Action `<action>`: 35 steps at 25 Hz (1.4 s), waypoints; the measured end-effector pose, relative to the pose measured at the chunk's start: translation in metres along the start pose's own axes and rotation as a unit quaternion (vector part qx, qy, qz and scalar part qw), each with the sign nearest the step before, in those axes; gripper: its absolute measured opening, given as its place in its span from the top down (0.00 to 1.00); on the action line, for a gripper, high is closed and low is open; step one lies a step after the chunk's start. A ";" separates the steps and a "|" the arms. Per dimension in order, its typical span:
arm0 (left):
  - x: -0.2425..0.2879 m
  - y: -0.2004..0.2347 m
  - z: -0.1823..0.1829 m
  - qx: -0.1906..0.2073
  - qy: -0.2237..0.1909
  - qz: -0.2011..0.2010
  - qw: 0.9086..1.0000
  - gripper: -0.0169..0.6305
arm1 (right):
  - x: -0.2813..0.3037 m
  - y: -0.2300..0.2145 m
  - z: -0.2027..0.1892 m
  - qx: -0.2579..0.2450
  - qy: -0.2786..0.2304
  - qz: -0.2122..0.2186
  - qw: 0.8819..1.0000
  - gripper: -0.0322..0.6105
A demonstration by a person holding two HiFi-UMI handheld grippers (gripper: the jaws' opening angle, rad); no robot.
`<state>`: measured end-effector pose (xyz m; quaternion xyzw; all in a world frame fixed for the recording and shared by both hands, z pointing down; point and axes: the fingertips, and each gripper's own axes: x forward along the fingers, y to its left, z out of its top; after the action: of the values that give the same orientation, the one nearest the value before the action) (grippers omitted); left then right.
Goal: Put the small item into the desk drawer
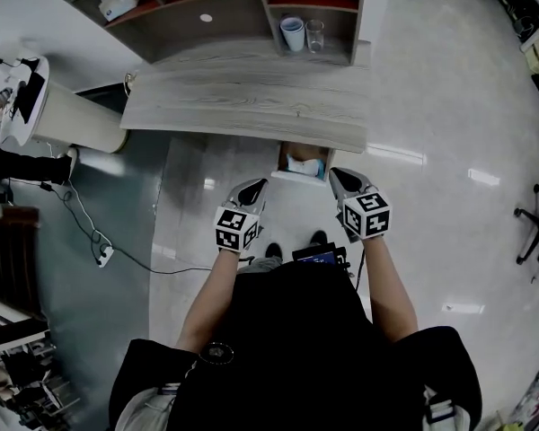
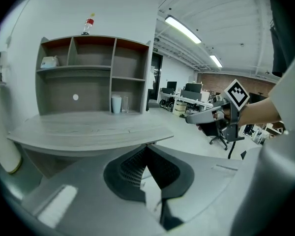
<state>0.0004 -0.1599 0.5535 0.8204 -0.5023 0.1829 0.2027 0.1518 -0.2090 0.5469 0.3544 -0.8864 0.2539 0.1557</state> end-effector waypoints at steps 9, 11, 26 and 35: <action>-0.006 -0.041 0.009 -0.002 -0.012 -0.120 0.993 0.97 | -0.018 0.017 -0.010 0.002 -0.007 -0.018 1.000 0.95; -0.015 -0.043 0.003 -0.004 -0.008 -0.140 0.990 0.97 | -0.021 0.029 -0.014 -0.002 -0.003 -0.023 1.000 0.95; -0.083 -0.053 -0.042 -0.018 -0.008 -0.241 0.970 0.97 | -0.045 0.102 -0.048 -0.007 0.005 -0.059 0.998 0.95; -0.120 -0.069 -0.063 -0.011 -0.014 -0.273 0.962 0.97 | -0.060 0.145 -0.069 -0.010 0.006 -0.070 0.997 0.96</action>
<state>0.0050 -0.0094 0.5362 0.9266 -0.2640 0.1033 0.2472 0.0983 -0.0472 0.5272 0.4126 -0.8608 0.2356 0.1825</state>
